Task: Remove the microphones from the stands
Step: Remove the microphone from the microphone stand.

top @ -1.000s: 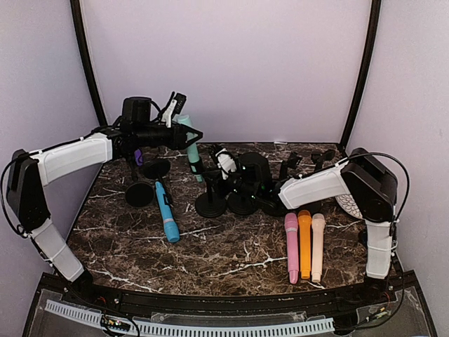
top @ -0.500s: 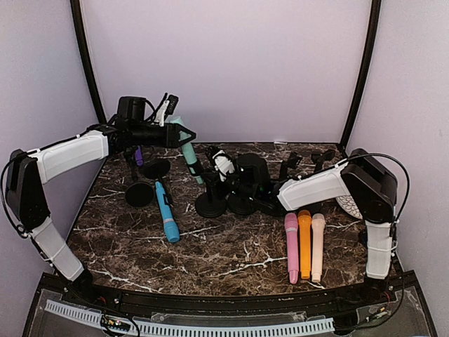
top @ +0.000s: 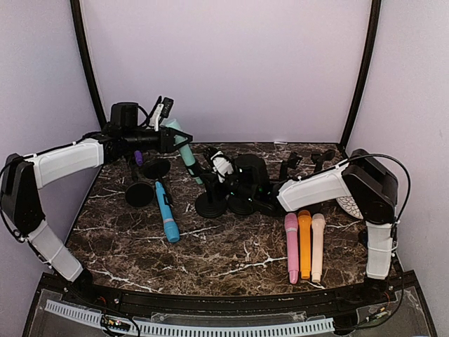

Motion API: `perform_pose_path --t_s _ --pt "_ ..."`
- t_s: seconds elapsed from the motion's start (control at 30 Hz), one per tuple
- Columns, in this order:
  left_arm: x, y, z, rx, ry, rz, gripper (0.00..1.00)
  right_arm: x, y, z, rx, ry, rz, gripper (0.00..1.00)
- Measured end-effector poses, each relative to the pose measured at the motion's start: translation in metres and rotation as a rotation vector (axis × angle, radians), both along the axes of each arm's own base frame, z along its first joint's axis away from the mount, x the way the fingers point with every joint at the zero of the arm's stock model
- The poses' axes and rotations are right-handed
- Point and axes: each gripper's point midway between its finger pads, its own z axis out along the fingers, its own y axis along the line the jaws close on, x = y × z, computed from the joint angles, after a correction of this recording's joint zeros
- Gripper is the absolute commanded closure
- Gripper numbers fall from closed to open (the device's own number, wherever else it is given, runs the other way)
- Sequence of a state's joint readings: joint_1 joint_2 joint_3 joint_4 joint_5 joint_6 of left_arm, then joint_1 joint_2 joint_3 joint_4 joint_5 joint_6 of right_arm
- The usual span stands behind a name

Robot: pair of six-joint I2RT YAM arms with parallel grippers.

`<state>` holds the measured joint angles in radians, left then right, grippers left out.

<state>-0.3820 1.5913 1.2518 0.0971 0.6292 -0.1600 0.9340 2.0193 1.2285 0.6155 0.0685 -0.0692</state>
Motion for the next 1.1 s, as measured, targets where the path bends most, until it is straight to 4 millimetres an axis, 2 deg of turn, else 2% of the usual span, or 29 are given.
perform_pose_path --t_s 0.13,0.3,0.53,0.77,1.1 --pt "-0.015 -0.008 0.006 0.038 -0.087 -0.026 1.0 -0.002 0.001 0.001 -0.005 0.002 0.004 1.0" --pt "-0.023 -0.018 0.012 0.099 -0.179 -0.026 1.0 -0.003 0.0 0.001 -0.015 0.005 0.003 1.0" --pt "-0.019 -0.014 0.012 0.13 -0.171 0.041 1.0 -0.003 0.0 0.0 -0.02 0.003 0.0 1.0" --pt "-0.015 -0.005 0.013 0.11 -0.076 0.088 1.0 -0.004 0.001 0.002 -0.037 -0.027 0.012 1.0" --pt "-0.016 -0.002 0.012 0.089 -0.083 0.063 1.0 -0.005 0.002 0.002 -0.043 -0.031 0.013 1.0"
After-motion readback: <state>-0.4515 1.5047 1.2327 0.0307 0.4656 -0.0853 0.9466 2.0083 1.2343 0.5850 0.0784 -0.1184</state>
